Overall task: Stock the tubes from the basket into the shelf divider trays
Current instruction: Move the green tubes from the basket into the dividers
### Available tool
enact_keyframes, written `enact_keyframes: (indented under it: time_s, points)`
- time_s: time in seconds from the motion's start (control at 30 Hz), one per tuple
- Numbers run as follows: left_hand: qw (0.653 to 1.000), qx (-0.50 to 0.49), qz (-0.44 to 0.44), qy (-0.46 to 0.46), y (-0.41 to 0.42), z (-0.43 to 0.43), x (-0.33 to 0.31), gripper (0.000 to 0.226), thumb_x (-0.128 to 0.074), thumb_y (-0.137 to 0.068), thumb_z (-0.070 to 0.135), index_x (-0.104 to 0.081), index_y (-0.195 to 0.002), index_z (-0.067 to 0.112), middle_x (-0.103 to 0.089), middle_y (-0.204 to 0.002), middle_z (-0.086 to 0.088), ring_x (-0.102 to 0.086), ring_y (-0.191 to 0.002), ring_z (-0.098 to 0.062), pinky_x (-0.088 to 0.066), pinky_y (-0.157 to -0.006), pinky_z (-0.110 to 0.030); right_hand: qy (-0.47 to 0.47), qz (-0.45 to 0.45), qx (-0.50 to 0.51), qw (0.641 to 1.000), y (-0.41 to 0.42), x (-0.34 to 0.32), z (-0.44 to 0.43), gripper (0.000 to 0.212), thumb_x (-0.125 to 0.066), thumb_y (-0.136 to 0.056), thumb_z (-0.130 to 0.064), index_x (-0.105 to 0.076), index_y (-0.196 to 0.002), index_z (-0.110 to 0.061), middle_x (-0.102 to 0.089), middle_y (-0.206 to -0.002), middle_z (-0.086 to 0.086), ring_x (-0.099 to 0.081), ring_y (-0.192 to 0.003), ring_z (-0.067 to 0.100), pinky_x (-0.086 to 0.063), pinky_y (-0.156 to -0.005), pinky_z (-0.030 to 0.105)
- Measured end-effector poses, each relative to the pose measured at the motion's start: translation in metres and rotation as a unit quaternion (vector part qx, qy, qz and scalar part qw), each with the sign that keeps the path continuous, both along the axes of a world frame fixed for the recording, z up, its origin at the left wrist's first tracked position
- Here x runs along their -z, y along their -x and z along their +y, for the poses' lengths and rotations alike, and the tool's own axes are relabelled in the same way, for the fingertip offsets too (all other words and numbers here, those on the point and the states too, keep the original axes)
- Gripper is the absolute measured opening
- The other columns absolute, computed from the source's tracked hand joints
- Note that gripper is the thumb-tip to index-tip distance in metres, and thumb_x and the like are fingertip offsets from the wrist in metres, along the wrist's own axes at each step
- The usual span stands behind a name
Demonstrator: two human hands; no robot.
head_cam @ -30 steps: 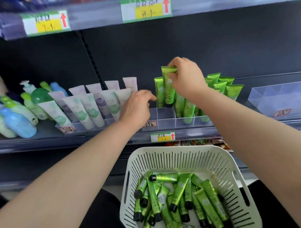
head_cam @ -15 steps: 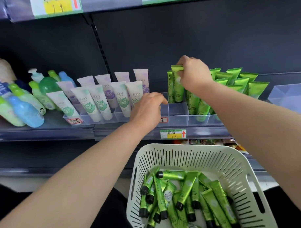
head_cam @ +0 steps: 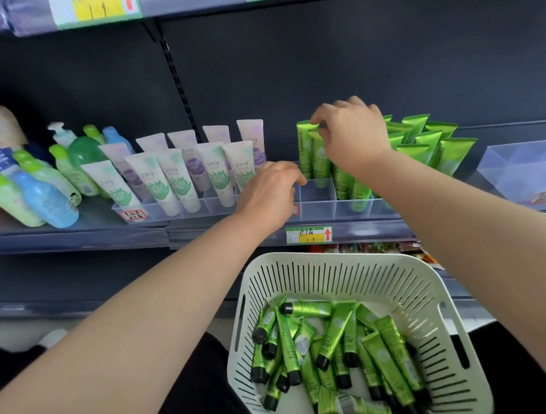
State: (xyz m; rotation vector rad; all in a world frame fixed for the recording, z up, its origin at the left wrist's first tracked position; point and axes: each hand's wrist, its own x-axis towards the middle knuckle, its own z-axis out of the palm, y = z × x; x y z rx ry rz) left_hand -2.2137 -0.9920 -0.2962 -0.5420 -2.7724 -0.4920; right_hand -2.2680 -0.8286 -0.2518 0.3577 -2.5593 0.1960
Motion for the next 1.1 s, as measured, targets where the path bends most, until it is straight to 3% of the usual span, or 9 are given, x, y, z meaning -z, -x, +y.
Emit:
enact_keyframes:
  time_s: [0.17, 0.3, 0.4, 0.53, 0.77, 0.9, 1.1]
  points:
    - [1.0, 0.005, -0.01, -0.002, -0.016, 0.003, 0.018, 0.03, -0.054, -0.092, -0.001, -0.069, -0.114, 0.013, -0.058, -0.132, -0.001, -0.046, -0.123, -0.023, -0.04, -0.094, -0.034, -0.021, 0.097, -0.05, 0.994, -0.053, 0.029, 0.009, 0.03, -0.064, -0.077, -0.004, -0.068, -0.102, -0.02, -0.067, -0.094, 0.002, -0.056, -0.093, 0.032, -0.041, -0.072, 0.039]
    - [0.999, 0.018, -0.033, -0.003, -0.036, 0.007, 0.045, 0.03, -0.052, -0.092, -0.003, -0.069, -0.11, 0.013, -0.061, -0.126, -0.001, -0.049, -0.12, -0.021, -0.044, -0.095, -0.037, -0.015, 0.074, -0.063, 0.995, -0.093, 0.074, 0.023, 0.03, -0.066, -0.074, -0.003, -0.069, -0.1, -0.019, -0.067, -0.092, 0.0, -0.057, -0.089, 0.031, -0.041, -0.067, 0.037]
    - [0.998, 0.011, -0.065, 0.004, -0.053, 0.011, 0.075, 0.032, -0.052, -0.09, -0.004, -0.068, -0.108, 0.017, -0.061, -0.124, 0.002, -0.049, -0.118, -0.02, -0.045, -0.093, -0.037, -0.012, 0.011, -0.055, 0.998, -0.118, 0.118, 0.032, 0.033, -0.069, -0.073, -0.002, -0.07, -0.1, -0.021, -0.069, -0.091, -0.001, -0.059, -0.089, 0.03, -0.045, -0.07, 0.038]
    - [0.991, -0.002, -0.135, 0.013, -0.078, 0.017, 0.12, 0.039, -0.051, -0.092, -0.005, -0.066, -0.116, 0.022, -0.058, -0.131, 0.007, -0.045, -0.123, -0.014, -0.038, -0.099, -0.029, -0.046, -0.165, -0.037, 0.985, -0.144, 0.166, 0.041, 0.037, -0.059, -0.084, -0.01, -0.063, -0.116, -0.028, -0.065, -0.111, -0.005, -0.053, -0.108, 0.024, -0.04, -0.084, 0.039]
    - [0.971, -0.037, -0.237, 0.017, -0.115, 0.01, 0.184, 0.03, -0.058, -0.093, 0.007, -0.063, -0.12, 0.02, -0.056, -0.133, 0.004, -0.047, -0.126, -0.013, -0.036, -0.108, -0.03, -0.138, -0.455, 0.012, 0.88, -0.164, 0.232, 0.052, 0.038, -0.048, -0.09, -0.012, -0.053, -0.126, -0.024, -0.056, -0.124, 0.002, -0.047, -0.116, 0.024, -0.042, -0.092, 0.04]
    - [0.962, -0.054, -0.266, 0.03, -0.124, 0.006, 0.206, 0.032, -0.057, -0.093, 0.005, -0.063, -0.119, 0.023, -0.057, -0.132, 0.005, -0.047, -0.126, -0.015, -0.038, -0.106, -0.031, -0.128, -0.513, 0.023, 0.848, -0.16, 0.255, 0.05, 0.043, -0.05, -0.09, -0.013, -0.047, -0.132, -0.021, -0.052, -0.13, 0.007, -0.046, -0.12, 0.026, -0.042, -0.095, 0.043]
    - [0.967, -0.04, -0.25, 0.03, -0.113, 0.014, 0.214, 0.036, -0.056, -0.092, 0.001, -0.062, -0.122, 0.019, -0.058, -0.131, 0.003, -0.047, -0.124, -0.015, -0.036, -0.104, -0.029, -0.087, -0.532, 0.033, 0.842, -0.14, 0.284, 0.036, 0.057, -0.051, -0.094, -0.037, -0.032, -0.144, -0.018, -0.038, -0.145, 0.011, -0.035, -0.133, 0.03, -0.034, -0.106, 0.047]
